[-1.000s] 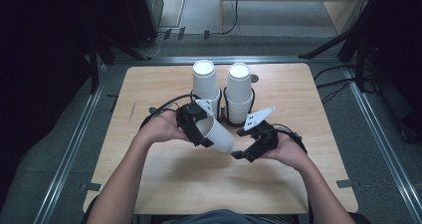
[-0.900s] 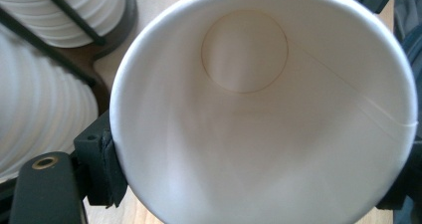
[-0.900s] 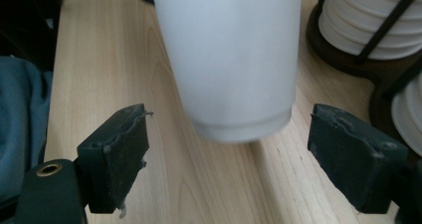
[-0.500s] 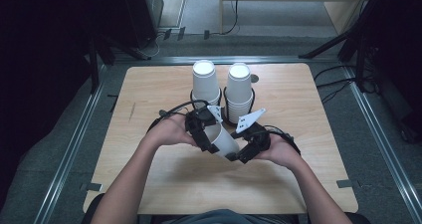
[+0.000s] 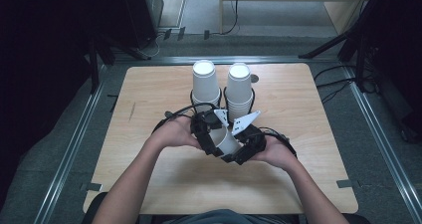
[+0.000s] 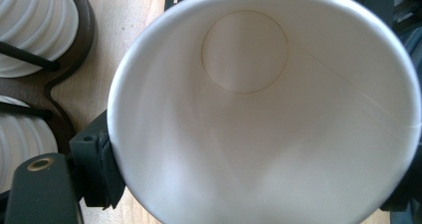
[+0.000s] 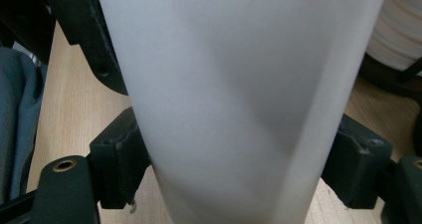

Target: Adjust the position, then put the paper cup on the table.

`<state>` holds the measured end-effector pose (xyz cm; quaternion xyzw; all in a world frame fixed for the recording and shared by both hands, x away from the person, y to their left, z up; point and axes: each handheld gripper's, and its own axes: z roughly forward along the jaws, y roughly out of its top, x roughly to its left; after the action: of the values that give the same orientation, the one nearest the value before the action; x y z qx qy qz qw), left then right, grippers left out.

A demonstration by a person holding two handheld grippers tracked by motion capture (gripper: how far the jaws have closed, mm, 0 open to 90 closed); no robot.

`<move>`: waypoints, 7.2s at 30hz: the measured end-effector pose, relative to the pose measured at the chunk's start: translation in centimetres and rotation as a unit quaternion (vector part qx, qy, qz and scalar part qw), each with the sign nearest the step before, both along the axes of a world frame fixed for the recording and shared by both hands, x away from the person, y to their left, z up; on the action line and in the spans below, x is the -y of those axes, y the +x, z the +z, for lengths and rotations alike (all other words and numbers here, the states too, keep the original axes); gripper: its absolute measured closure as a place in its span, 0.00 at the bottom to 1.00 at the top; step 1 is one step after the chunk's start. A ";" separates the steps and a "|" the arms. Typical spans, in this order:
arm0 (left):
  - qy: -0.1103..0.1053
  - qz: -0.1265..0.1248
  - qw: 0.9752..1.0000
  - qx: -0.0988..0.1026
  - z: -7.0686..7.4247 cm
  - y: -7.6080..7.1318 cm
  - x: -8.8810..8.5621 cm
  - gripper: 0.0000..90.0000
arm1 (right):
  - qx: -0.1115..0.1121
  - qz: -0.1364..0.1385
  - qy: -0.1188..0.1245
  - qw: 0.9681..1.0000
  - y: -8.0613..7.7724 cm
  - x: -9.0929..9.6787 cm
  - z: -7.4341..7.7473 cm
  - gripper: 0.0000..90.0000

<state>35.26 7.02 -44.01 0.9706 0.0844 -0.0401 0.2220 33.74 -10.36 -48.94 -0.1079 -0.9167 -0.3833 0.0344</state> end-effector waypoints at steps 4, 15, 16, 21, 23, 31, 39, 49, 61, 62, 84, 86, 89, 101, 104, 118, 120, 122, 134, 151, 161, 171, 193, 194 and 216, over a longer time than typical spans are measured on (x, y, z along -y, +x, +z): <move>-0.005 -0.006 1.000 0.008 0.0 -0.1 -0.1 0.11 | 0.007 0.000 -0.001 1.000 -0.1 -0.1 0.1 0.25; -0.060 0.008 0.998 0.015 0.4 -0.4 -1.4 0.00 | 0.008 0.005 0.011 1.000 -0.1 0.4 0.6 0.25; -0.071 0.015 0.997 0.016 0.5 -0.4 -1.6 0.00 | 0.009 0.003 0.012 1.000 -0.1 0.5 0.7 0.25; -0.091 0.033 0.995 0.008 0.4 -0.2 -2.8 0.00 | 0.013 -0.007 0.022 1.000 0.1 1.2 1.2 0.25; -0.090 0.034 0.995 0.006 0.3 -0.2 -3.2 0.00 | 0.014 -0.010 0.025 1.000 0.1 1.5 1.4 0.25; -0.098 0.054 0.994 0.004 0.1 -0.3 -4.8 0.00 | 0.017 -0.024 0.035 0.999 0.2 2.7 2.0 0.25; -0.138 0.075 0.988 -0.008 -0.4 -0.4 -6.1 0.01 | 0.024 -0.033 0.047 0.998 0.0 3.6 2.7 0.25; -0.202 0.100 0.974 -0.020 -0.4 -0.7 -6.0 0.03 | 0.029 -0.033 0.062 0.997 -0.3 3.9 3.1 0.24; -0.244 0.100 0.964 -0.033 -0.3 -0.8 -4.4 0.03 | 0.019 -0.025 0.073 0.997 -0.3 3.2 2.8 0.24; -0.244 0.099 0.964 -0.034 -0.3 -0.9 -4.2 0.03 | 0.019 -0.023 0.075 0.997 -0.3 3.1 2.8 0.24; -0.275 0.101 0.956 -0.019 -0.2 -1.6 -2.7 0.08 | 0.006 -0.013 0.079 0.997 -0.4 1.9 2.1 0.24; -0.272 0.101 0.957 -0.021 -0.1 -1.5 -2.7 0.09 | 0.007 -0.013 0.079 0.997 -0.4 1.9 2.1 0.25; -0.270 0.101 0.957 -0.027 -0.2 -1.4 -2.9 0.12 | 0.002 -0.015 0.076 0.997 -0.4 2.0 2.1 0.25; -0.256 0.105 0.960 -0.034 -0.1 -1.3 -3.2 0.16 | -0.011 -0.033 0.049 0.998 -0.4 1.8 1.9 0.15; -0.253 0.104 0.961 -0.032 0.0 -1.3 -3.3 0.16 | -0.015 -0.036 0.046 0.998 -0.4 2.1 2.0 0.15; -0.229 0.099 0.968 -0.014 0.2 -1.3 -4.6 0.16 | -0.008 -0.056 0.029 0.998 -0.7 3.8 2.2 0.16; -0.224 0.100 0.969 -0.013 0.2 -1.3 -4.8 0.16 | -0.007 -0.065 0.024 0.998 -0.7 4.0 2.2 0.16; -0.220 0.100 0.970 -0.009 0.2 -1.3 -5.1 0.16 | -0.006 -0.074 0.017 0.997 -0.7 4.0 2.2 0.16; -0.204 0.113 0.972 -0.005 0.0 -1.3 -7.1 0.15 | 0.004 -0.084 0.006 0.996 0.1 4.9 1.7 0.17; -0.196 0.134 0.971 0.003 0.3 -1.4 -10.1 0.15 | 0.007 -0.093 0.007 0.996 1.3 5.3 1.3 0.17; -0.199 0.159 0.967 0.007 0.7 -1.2 -12.3 0.15 | 0.006 -0.088 0.003 0.996 1.5 5.1 1.2 0.17; -0.195 0.187 0.963 0.000 -0.2 -0.4 -14.5 0.15 | 0.005 -0.087 -0.014 0.996 1.6 5.1 0.8 0.17; -0.198 0.274 0.941 0.021 -0.4 1.5 -20.6 0.14 | 0.024 -0.100 -0.038 0.994 1.4 6.0 0.1 0.17; -0.198 0.278 0.940 0.023 -0.5 1.6 -20.9 0.14 | 0.023 -0.103 -0.036 0.994 1.3 6.0 0.1 0.17; -0.135 0.345 0.926 0.077 -1.7 3.8 -23.8 0.13 | 0.025 -0.120 -0.036 0.992 0.6 7.1 -0.2 0.17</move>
<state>39.11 30.86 -45.69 0.8425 0.3900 0.1030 0.3571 34.33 -17.48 -49.11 -0.2083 -0.9110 -0.3538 -0.0390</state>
